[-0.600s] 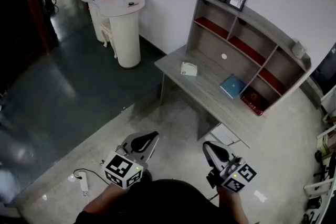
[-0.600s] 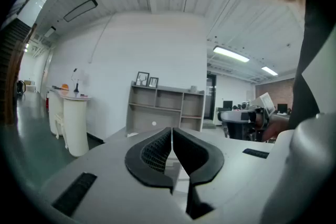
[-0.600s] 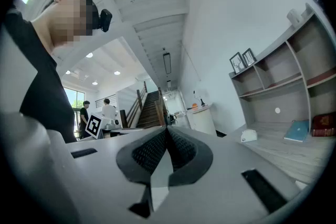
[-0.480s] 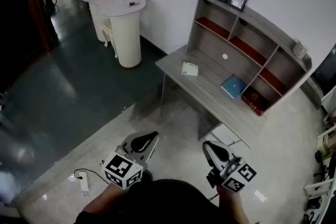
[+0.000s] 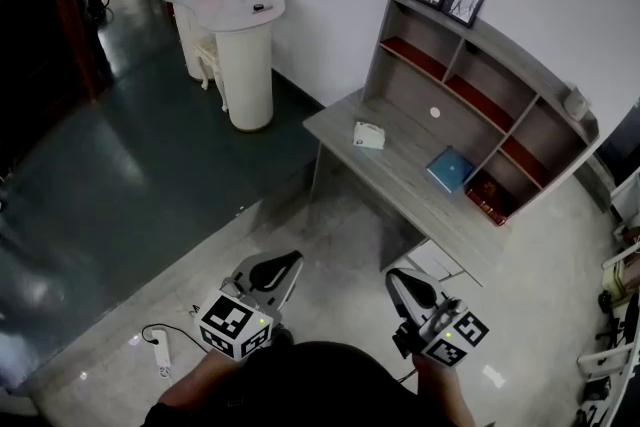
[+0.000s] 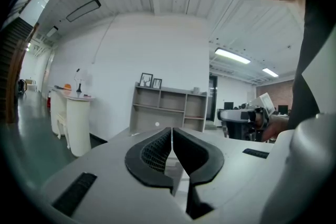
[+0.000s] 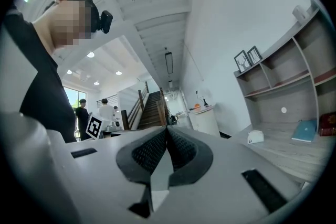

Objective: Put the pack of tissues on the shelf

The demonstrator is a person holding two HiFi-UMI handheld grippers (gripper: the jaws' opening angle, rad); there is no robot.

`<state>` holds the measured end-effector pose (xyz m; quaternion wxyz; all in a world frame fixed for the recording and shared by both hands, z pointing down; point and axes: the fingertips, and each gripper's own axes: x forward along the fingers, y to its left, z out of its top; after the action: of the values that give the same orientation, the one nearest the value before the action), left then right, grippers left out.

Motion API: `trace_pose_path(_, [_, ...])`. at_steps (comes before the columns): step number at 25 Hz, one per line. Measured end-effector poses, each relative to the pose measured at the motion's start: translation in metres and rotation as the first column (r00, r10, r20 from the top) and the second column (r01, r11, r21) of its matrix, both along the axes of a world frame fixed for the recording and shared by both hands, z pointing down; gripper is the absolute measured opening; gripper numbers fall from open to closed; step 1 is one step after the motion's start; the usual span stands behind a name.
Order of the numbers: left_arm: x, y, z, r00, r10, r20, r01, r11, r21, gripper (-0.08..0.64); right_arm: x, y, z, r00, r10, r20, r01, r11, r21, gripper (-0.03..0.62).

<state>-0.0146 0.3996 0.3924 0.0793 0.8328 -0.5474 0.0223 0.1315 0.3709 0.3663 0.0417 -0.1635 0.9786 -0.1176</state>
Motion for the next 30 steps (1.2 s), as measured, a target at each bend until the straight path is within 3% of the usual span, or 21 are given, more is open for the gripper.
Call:
trace_pose_path(8, [-0.049,0.007,0.002,1.0,0.012,0.011,-0.012,1.0,-0.003,0.023,-0.04,0.002,-0.009,0.998,0.035,0.046,-0.035,0.999,0.017,0.02])
trace_pose_path(13, [-0.076,0.009,0.007,1.0,0.016,0.006,-0.016,1.0,-0.006,0.023,-0.064,0.005,-0.006,0.997,0.03,0.071,-0.028,0.999,-0.02,0.021])
trace_pose_path(21, [-0.094,-0.008,0.017,1.0,0.014,-0.019,-0.014,1.0,-0.018,0.023,-0.088,-0.011,0.006,0.999,0.017,0.046,-0.014,0.998,-0.069,0.021])
trace_pose_path(30, [-0.097,-0.064,0.026,1.0,0.004,-0.008,-0.004,0.999,-0.052,0.023,-0.099,-0.075,0.014,0.999,-0.007,0.045,0.011,0.996,-0.087,0.021])
